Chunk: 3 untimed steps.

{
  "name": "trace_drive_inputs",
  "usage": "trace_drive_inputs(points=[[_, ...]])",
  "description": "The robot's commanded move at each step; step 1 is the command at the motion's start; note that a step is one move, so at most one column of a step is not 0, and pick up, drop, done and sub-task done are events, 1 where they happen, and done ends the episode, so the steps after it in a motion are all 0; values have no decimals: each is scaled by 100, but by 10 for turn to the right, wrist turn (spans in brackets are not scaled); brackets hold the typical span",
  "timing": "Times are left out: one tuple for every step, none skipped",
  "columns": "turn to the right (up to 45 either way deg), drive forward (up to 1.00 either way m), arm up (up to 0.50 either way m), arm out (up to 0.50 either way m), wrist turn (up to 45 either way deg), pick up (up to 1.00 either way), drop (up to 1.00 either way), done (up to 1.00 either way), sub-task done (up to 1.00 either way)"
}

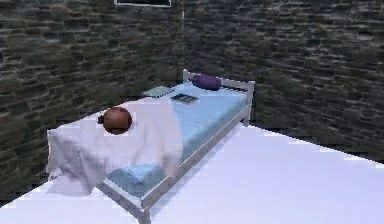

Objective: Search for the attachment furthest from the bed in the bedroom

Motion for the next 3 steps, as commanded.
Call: trace_drive_inputs(points=[[0,20,0,0,0,0,0,0,0],[450,0,0,0,0,0,0,0,0],[450,0,0,0,0,0,0,0,0]])
